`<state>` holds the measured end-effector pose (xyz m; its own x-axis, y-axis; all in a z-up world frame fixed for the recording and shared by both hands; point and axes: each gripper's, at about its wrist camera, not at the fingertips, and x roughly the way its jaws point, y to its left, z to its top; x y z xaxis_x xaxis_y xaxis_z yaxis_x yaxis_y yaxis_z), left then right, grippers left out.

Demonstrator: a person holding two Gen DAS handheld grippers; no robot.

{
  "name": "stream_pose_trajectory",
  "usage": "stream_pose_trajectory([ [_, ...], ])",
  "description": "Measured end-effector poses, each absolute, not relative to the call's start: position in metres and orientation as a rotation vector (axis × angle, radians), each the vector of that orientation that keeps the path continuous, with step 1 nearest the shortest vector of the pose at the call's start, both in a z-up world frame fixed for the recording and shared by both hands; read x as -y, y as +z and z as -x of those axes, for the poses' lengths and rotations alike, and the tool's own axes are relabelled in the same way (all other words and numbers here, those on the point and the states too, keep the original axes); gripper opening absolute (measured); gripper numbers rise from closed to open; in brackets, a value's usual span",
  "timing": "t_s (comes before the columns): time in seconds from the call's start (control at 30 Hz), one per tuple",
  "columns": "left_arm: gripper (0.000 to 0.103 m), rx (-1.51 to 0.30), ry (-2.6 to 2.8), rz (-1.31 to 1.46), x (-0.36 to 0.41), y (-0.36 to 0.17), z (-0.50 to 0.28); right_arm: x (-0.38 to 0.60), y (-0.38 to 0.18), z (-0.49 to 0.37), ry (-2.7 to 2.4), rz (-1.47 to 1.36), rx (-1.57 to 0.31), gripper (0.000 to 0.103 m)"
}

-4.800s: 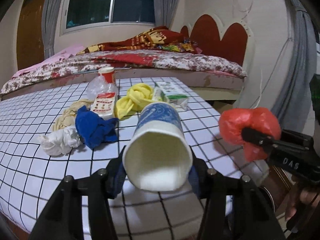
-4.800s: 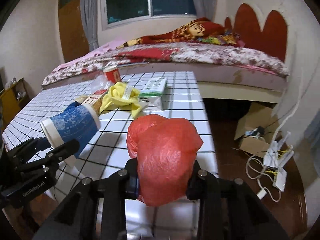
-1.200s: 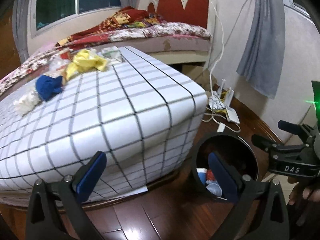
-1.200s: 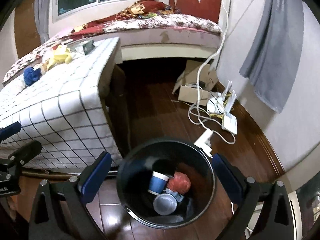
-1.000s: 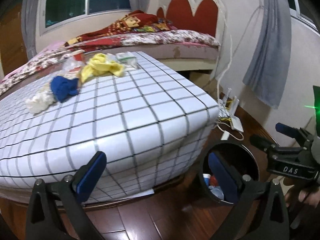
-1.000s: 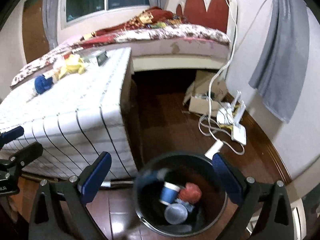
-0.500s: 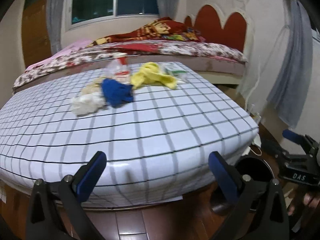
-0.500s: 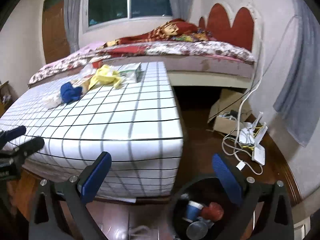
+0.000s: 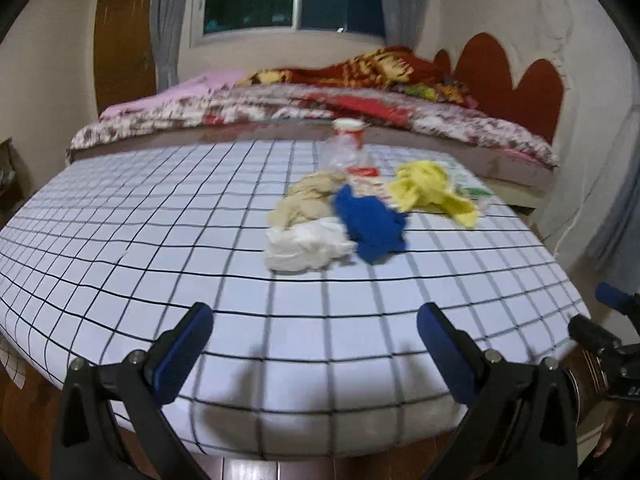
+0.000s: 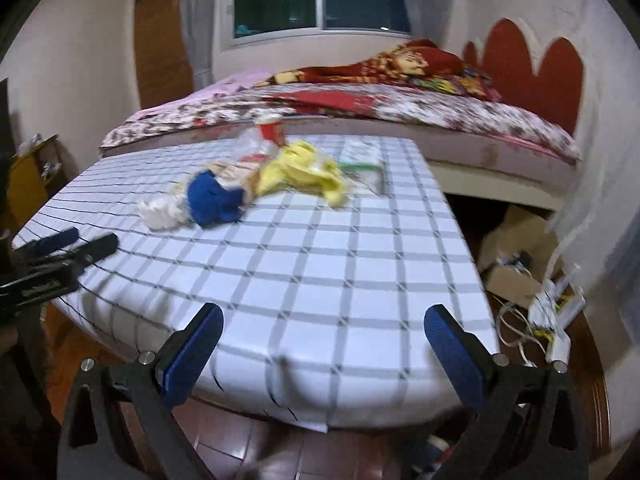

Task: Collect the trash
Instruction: 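Move both open tools back toward the remaining cloths on the table, then grasp the white plastic bag with the left tool while the right tool grasps the blue cloth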

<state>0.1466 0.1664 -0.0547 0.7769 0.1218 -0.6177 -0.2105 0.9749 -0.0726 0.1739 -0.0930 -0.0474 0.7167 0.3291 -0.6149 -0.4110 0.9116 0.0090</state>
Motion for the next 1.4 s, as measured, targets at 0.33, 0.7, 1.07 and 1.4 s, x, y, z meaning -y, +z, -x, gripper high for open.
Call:
stream_pose_trajectory([
  [0.33,0.102,-0.651,0.245,0.149,-0.212,-0.064,-0.177,-0.004,-0.048,-0.237,0.577,0.18,-0.679,0.084],
  [0.7,0.101,-0.683,0.228,0.156,-0.228,-0.072,-0.196,-0.077,-0.077,-0.297,0.655,0.18,-0.791,0.065],
  [1.07,0.095,-0.722,0.119,0.136,-0.202,-0.079,-0.221,-0.027,-0.064,-0.277,0.65,0.132,-0.728,0.037],
  [1.4,0.063,-0.824,0.107,0.126,-0.191,-0.089,-0.256,-0.01,-0.074,-0.307,0.57,0.128,-0.775,0.037],
])
